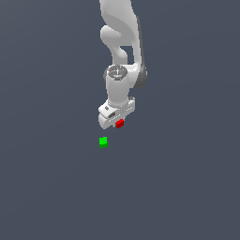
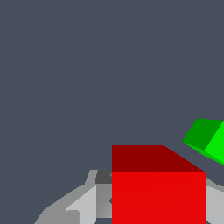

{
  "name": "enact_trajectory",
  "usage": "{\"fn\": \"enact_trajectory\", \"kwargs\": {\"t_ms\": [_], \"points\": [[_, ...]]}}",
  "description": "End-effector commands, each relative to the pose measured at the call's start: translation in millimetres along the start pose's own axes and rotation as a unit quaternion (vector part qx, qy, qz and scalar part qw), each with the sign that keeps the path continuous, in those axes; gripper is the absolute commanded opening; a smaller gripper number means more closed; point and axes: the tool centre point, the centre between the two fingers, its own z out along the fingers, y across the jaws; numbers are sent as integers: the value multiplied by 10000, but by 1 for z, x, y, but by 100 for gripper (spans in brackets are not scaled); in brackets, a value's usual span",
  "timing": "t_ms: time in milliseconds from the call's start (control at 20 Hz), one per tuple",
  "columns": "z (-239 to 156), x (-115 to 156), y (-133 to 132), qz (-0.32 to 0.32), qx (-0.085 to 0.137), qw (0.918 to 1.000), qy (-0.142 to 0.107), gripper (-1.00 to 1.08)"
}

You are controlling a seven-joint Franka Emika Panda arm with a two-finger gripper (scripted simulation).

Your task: Stack the red cube on top of the green cube.

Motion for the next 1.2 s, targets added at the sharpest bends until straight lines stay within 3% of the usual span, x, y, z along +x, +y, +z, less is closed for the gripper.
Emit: {"fn": "enact_trajectory", "kwargs": {"t_ms": [0, 650, 1150], "points": [[-11, 0, 0, -1, 2, 10000, -2, -100], [-19, 1, 5, 1, 2, 10000, 1, -100], [5, 3, 47, 1, -2, 10000, -4, -100]]}}
